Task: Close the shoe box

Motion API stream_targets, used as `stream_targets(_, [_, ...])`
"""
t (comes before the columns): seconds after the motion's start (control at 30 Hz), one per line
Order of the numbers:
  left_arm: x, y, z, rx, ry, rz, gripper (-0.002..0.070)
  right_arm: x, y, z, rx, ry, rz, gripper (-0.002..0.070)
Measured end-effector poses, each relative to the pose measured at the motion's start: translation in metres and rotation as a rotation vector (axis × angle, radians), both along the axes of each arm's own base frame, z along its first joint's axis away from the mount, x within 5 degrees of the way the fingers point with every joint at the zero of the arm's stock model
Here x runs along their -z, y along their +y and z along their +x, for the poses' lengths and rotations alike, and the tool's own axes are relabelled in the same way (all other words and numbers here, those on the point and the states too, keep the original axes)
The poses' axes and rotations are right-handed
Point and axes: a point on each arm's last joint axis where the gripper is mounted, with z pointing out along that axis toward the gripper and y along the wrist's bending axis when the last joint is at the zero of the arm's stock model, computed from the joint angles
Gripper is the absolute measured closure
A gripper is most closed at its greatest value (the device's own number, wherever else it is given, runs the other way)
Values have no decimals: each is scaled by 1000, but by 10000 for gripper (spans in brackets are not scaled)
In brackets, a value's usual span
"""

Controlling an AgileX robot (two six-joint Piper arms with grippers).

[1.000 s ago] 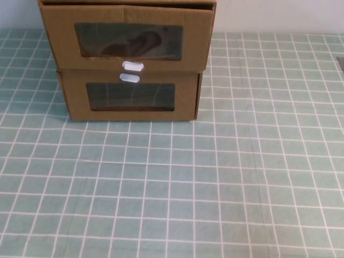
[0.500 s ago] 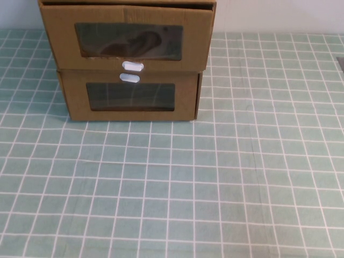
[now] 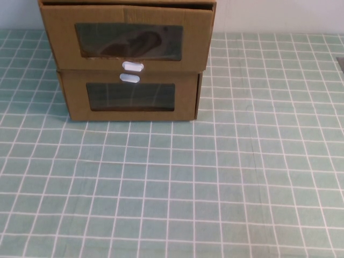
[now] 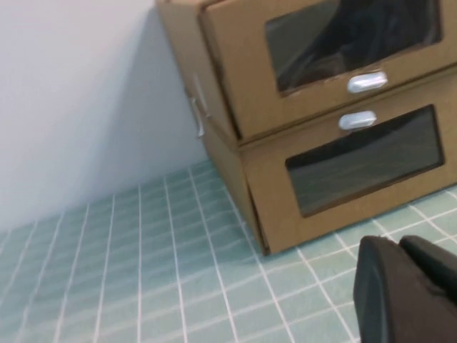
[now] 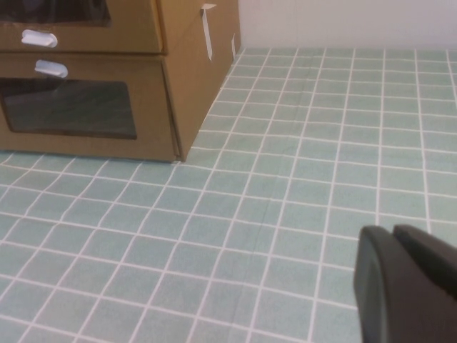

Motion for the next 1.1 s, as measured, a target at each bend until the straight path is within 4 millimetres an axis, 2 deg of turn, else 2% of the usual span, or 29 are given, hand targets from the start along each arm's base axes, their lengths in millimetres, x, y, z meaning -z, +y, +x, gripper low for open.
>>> stream_targets(0.17, [33,5,7,-78,93,-154,680,0,0,0,0,0,0,690])
stream_targets(0.4, [66,7,11,-129,223,-215,680,0,0,0,0,0,0,690])
stream_targets(0.5, [74,7,10,-142,290,-258,680,0,0,0,0,0,0,690])
stream_targets(0.67, [75,7,9,-153,311,-315,680,0,0,0,0,0,0,690])
stream_targets(1.1, [75,7,9,-155,313,-324,680,0,0,0,0,0,0,690])
